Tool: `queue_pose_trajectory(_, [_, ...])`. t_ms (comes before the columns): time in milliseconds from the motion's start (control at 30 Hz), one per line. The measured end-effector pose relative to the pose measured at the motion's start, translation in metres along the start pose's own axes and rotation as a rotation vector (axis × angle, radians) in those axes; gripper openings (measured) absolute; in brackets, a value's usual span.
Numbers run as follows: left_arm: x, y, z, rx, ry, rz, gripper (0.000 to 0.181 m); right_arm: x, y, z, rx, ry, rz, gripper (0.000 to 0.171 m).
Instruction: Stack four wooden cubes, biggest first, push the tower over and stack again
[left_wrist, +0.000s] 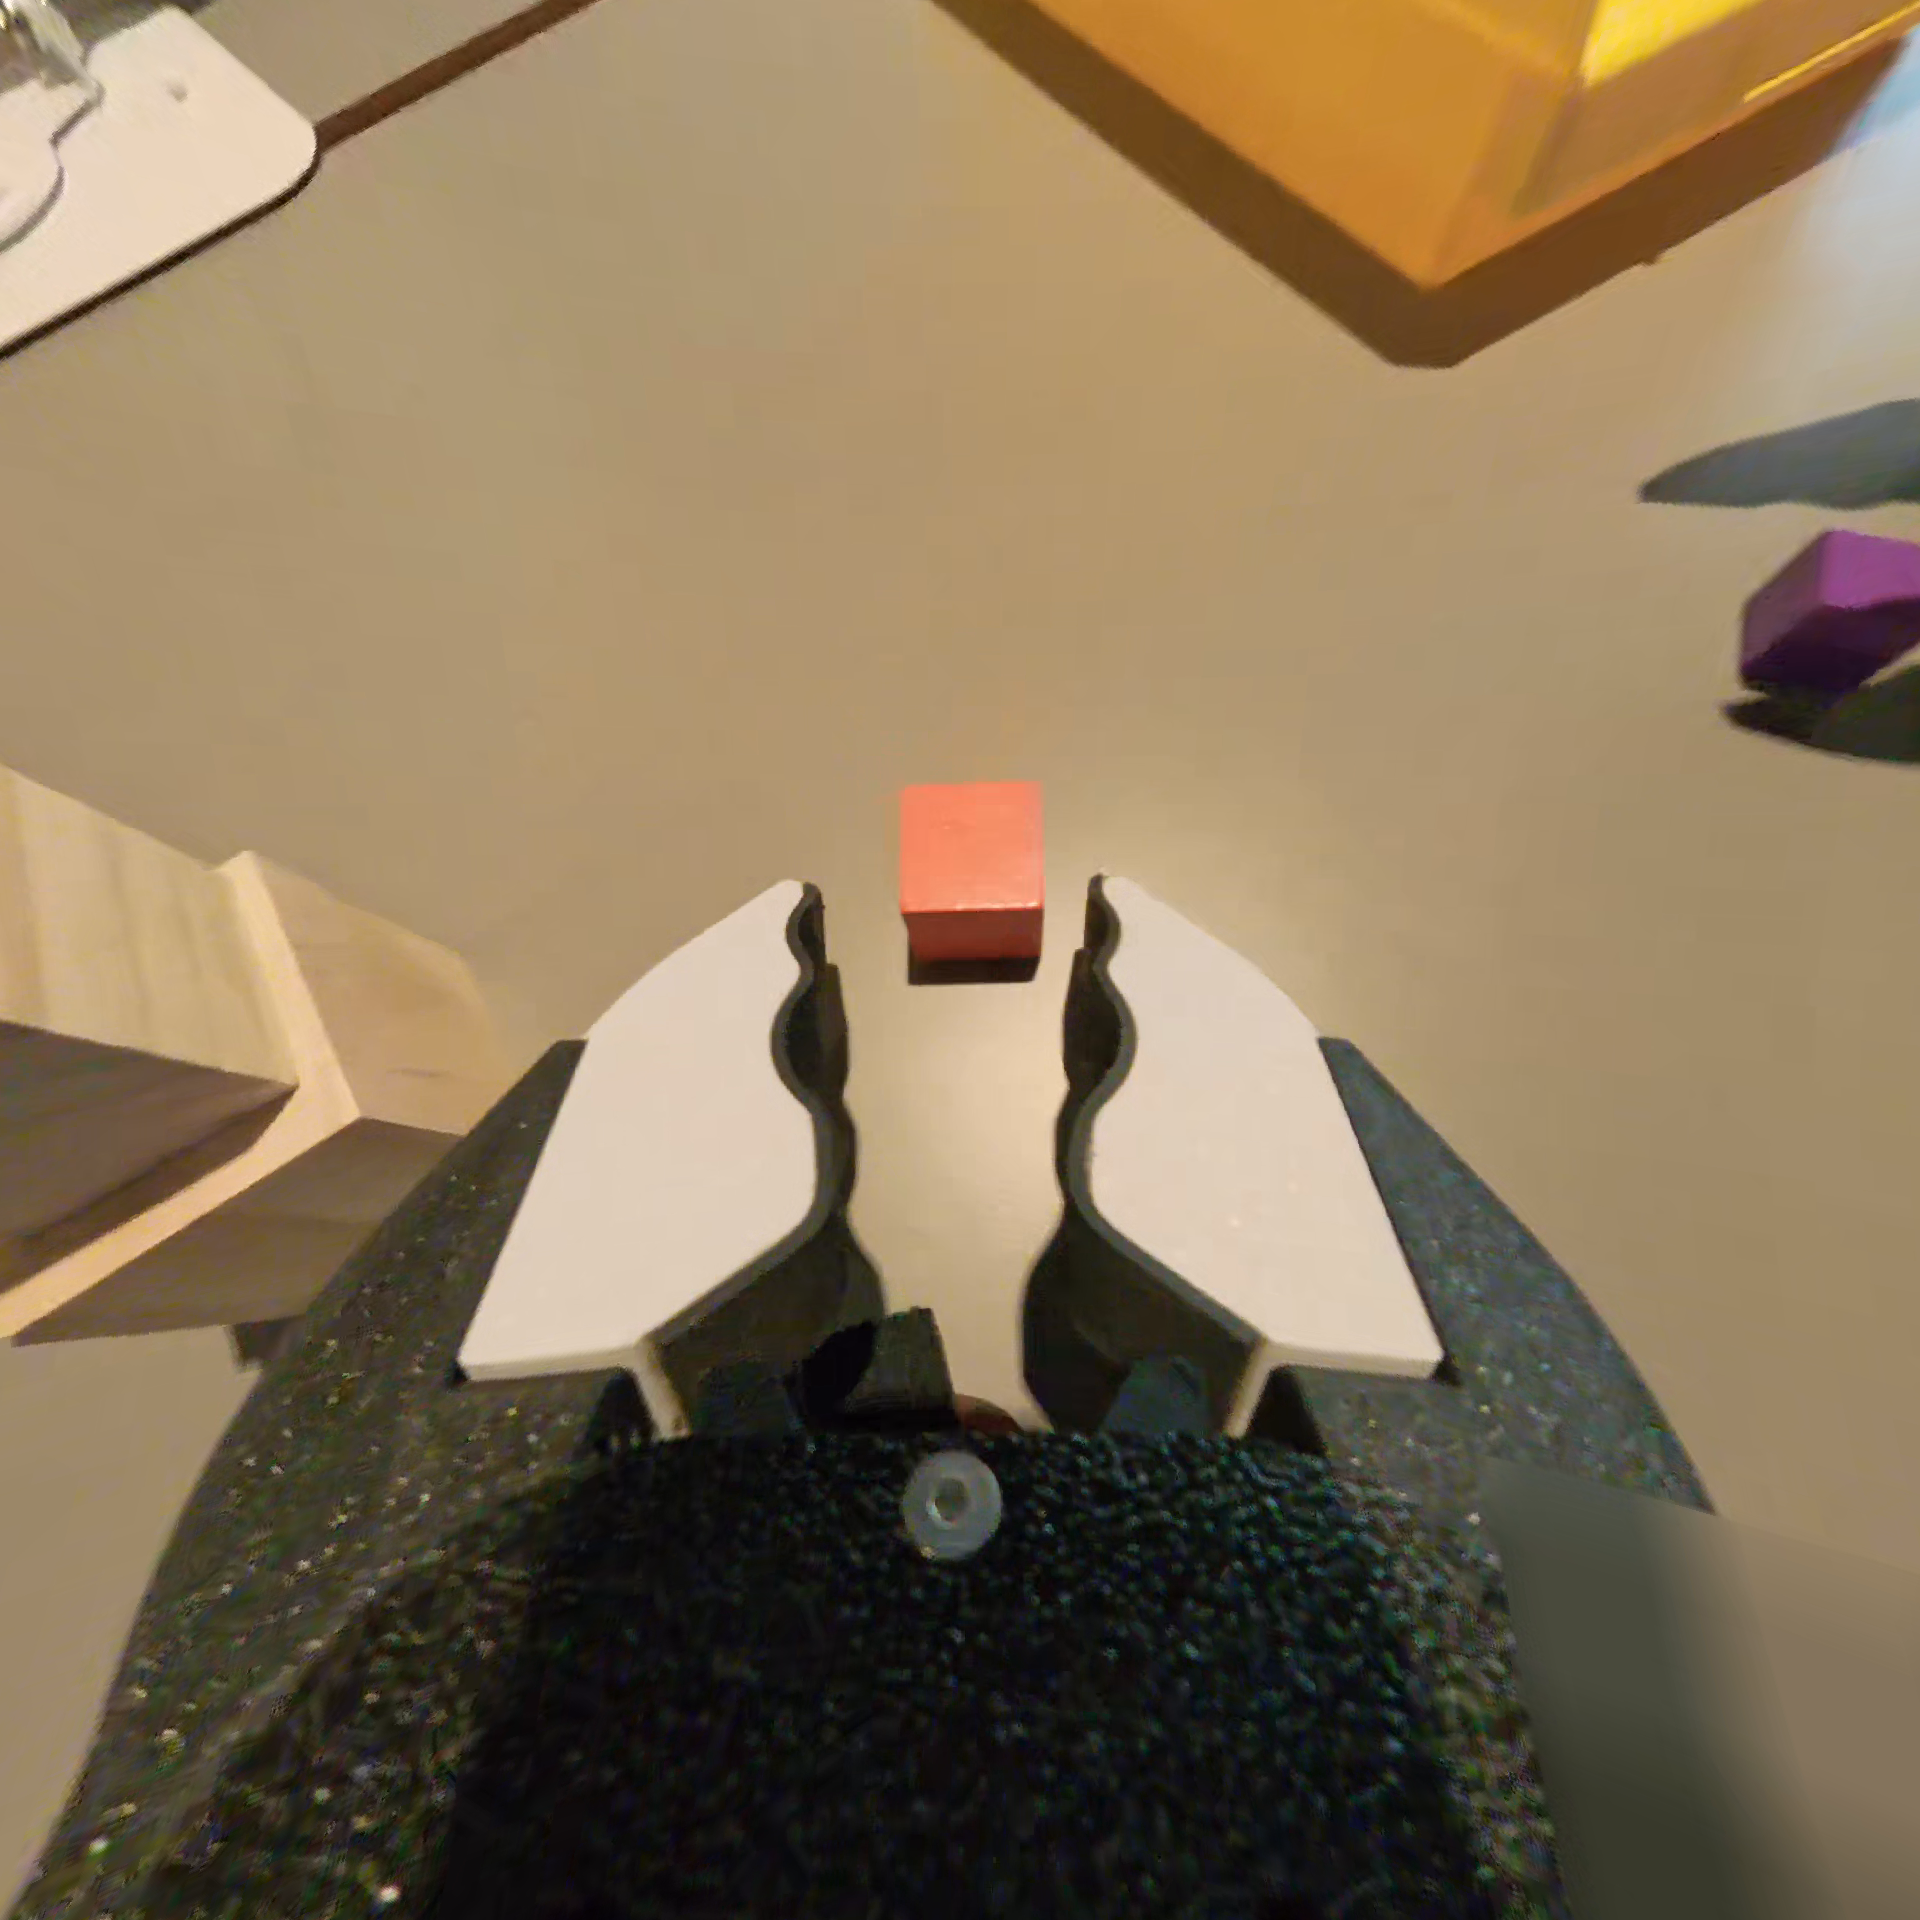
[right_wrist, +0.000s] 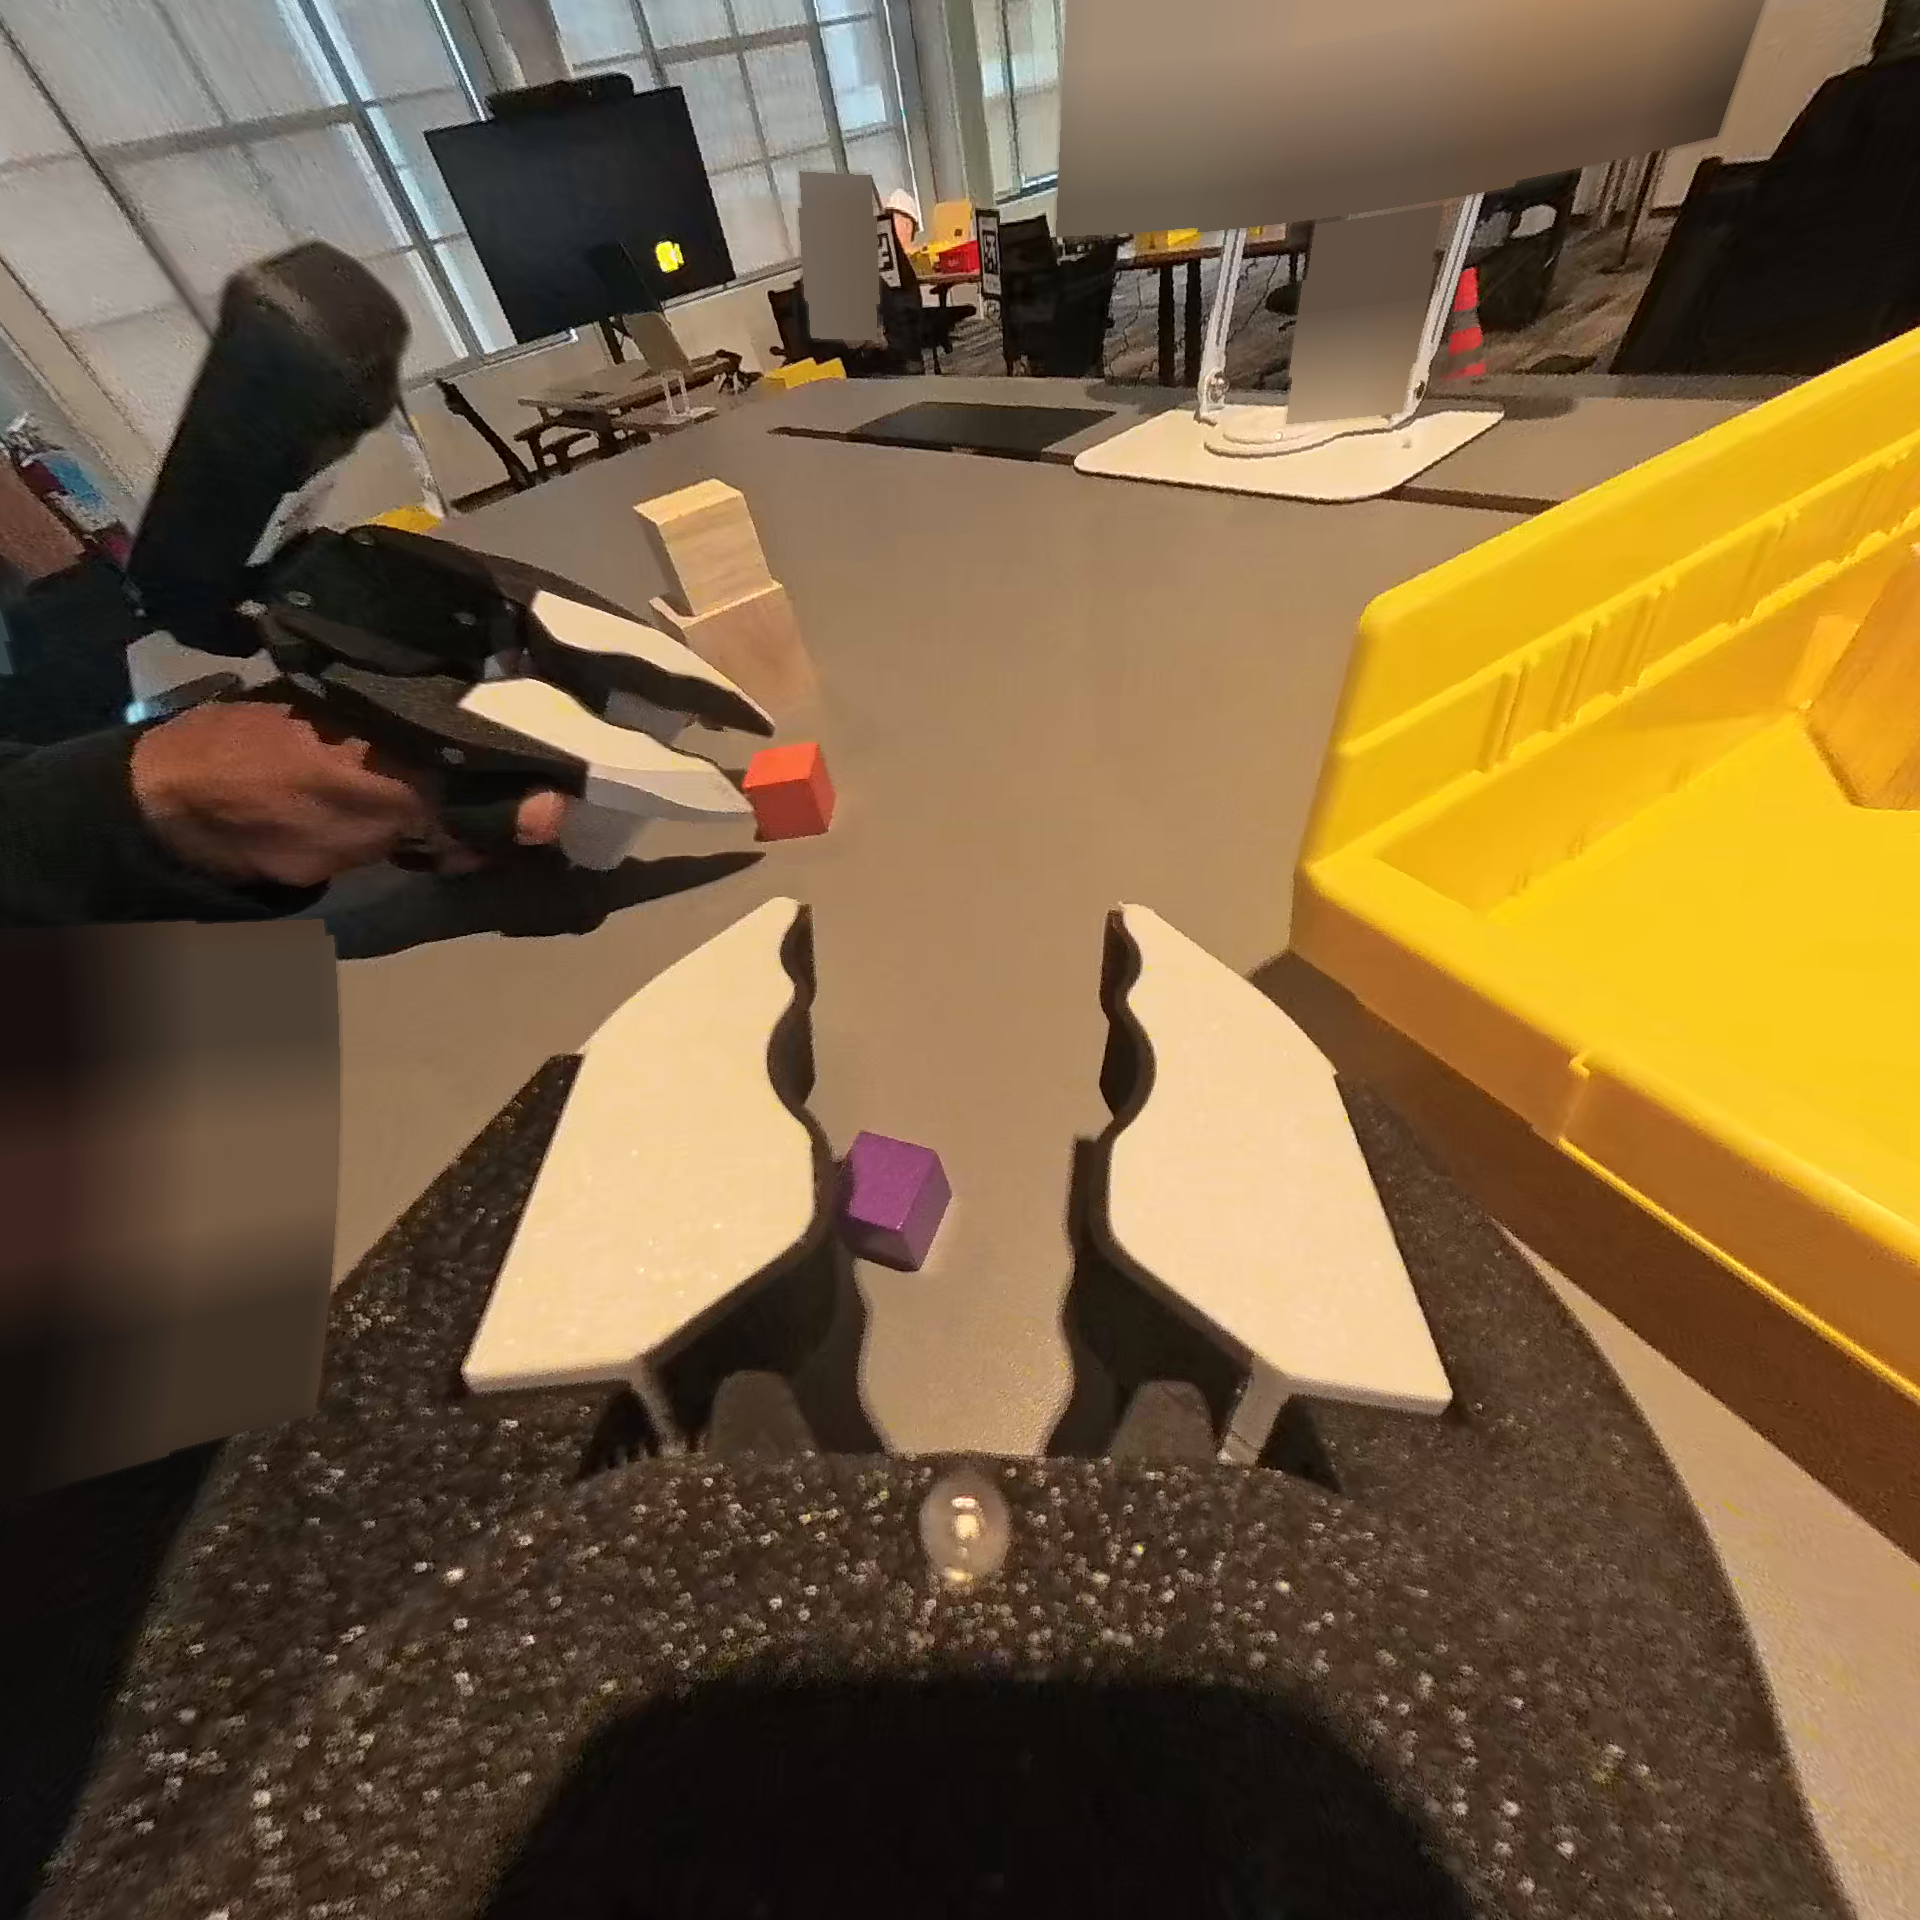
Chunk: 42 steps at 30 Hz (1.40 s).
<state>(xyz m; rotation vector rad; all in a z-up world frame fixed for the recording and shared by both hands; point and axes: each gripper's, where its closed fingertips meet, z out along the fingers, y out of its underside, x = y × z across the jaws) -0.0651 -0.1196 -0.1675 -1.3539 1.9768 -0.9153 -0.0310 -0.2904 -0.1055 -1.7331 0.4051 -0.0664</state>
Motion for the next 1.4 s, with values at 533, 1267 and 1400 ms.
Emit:
queue_pose_trajectory(533, [0.021, 0.007, 0.006, -0.08, 0.192, 0.02, 0.028, -0.018, -0.004, -0.012, 0.059, -0.075, -0.023, 0.047])
queue_pose_trajectory(1267, [-0.117, -0.05, -0.121, 0.127, 0.677, 0.589, 0.028, -0.191, -0.022, 0.071, 0.164, -0.47, -0.019, 0.043])
queue_pose_trajectory(1400, [-0.119, -0.052, -0.105, 0.066, 0.746, 0.639, 0.028, -0.215, -0.001, 0.107, 0.038, -0.468, -0.063, 0.048])
